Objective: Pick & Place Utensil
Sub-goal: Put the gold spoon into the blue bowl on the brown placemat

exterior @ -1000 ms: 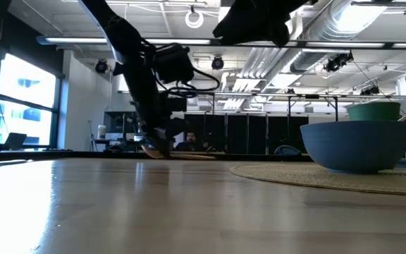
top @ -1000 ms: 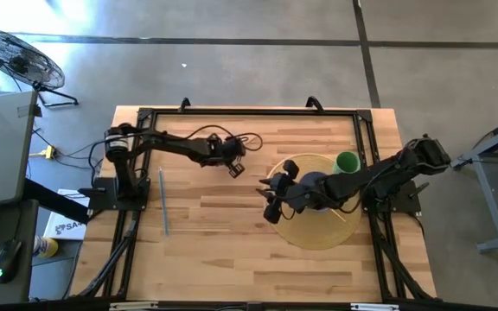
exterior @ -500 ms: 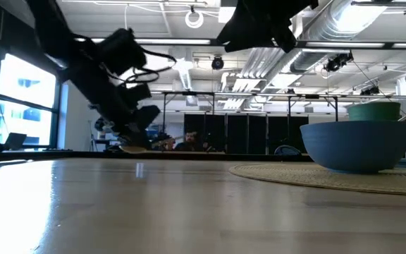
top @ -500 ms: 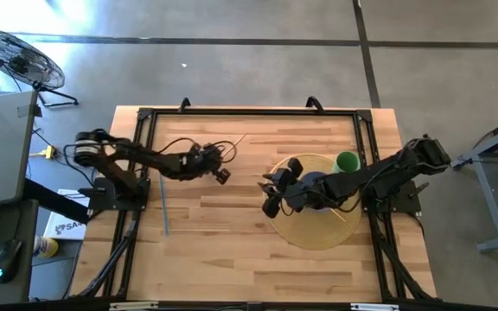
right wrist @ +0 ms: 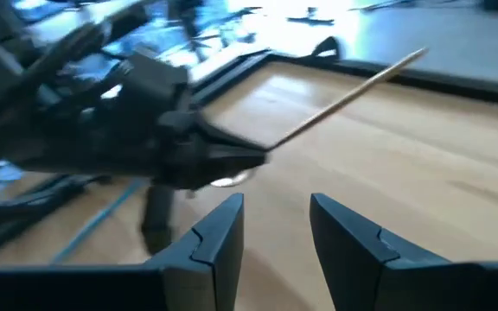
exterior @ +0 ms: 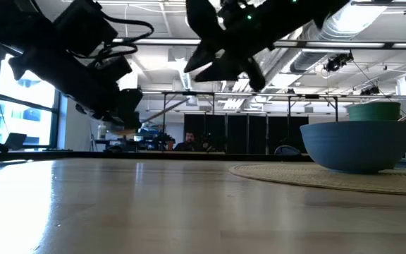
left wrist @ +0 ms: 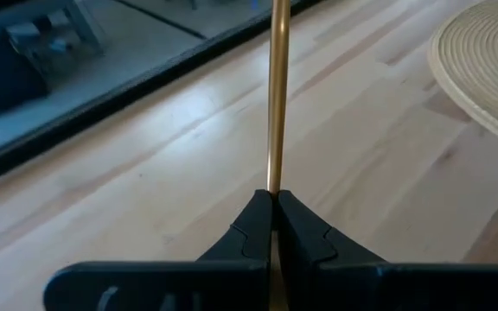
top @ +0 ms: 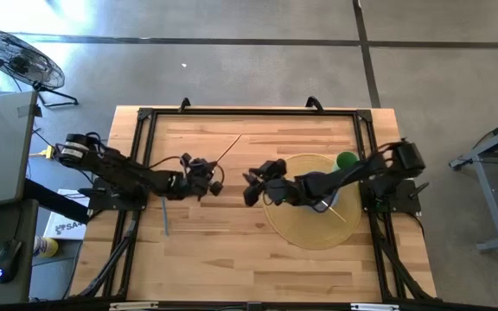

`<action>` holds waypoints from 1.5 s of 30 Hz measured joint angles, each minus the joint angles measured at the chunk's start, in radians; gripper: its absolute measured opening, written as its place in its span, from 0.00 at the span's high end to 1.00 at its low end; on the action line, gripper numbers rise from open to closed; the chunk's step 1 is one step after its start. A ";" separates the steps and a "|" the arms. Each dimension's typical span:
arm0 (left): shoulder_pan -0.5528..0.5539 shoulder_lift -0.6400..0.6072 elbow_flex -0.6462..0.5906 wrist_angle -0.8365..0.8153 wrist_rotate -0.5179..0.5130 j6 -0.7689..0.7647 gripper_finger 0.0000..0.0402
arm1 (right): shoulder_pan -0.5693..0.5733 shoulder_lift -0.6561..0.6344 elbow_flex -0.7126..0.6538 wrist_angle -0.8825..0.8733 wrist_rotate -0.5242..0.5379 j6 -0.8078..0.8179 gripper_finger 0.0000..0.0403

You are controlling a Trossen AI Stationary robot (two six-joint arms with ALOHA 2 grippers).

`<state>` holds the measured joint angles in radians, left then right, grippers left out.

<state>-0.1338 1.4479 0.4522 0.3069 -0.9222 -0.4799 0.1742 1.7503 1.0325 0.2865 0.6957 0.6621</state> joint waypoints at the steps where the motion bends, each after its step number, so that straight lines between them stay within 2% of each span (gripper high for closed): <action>1: -0.014 0.000 0.000 0.000 -0.019 0.000 1.00 | -0.006 0.018 0.000 0.049 -0.031 -0.010 0.68; 3: -0.036 -0.003 0.000 -0.001 -0.043 -0.001 1.00 | -0.016 0.042 0.000 0.122 -0.079 -0.009 0.68; 7: -0.072 -0.007 0.000 0.005 -0.093 0.000 1.00 | -0.032 0.061 0.001 0.210 -0.104 0.008 0.67; 12: -0.113 -0.014 0.000 0.019 -0.165 0.005 1.00 | -0.053 0.061 0.000 0.213 -0.118 0.171 0.62; 17: -0.141 -0.014 0.000 0.098 -0.191 0.077 1.00 | -0.086 0.061 0.001 0.213 -0.226 0.225 0.55; 26: -0.142 -0.014 0.001 0.241 -0.188 0.229 1.00 | -0.097 0.061 0.001 0.270 -0.201 0.220 0.50; 35: -0.142 -0.014 0.001 0.362 -0.103 0.360 1.00 | -0.146 0.061 0.001 0.327 -0.150 0.194 0.56; 39: -0.142 -0.013 0.002 0.382 -0.101 0.379 1.00 | -0.164 0.061 0.000 0.326 -0.105 0.194 0.61; 45: -0.141 -0.013 0.002 0.380 -0.087 0.379 1.00 | -0.177 0.061 0.000 0.361 -0.107 0.190 0.71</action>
<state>-0.2752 1.4349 0.4538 0.6866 -1.0090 -0.1012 -0.0025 1.8114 1.0328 0.6473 0.5887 0.8526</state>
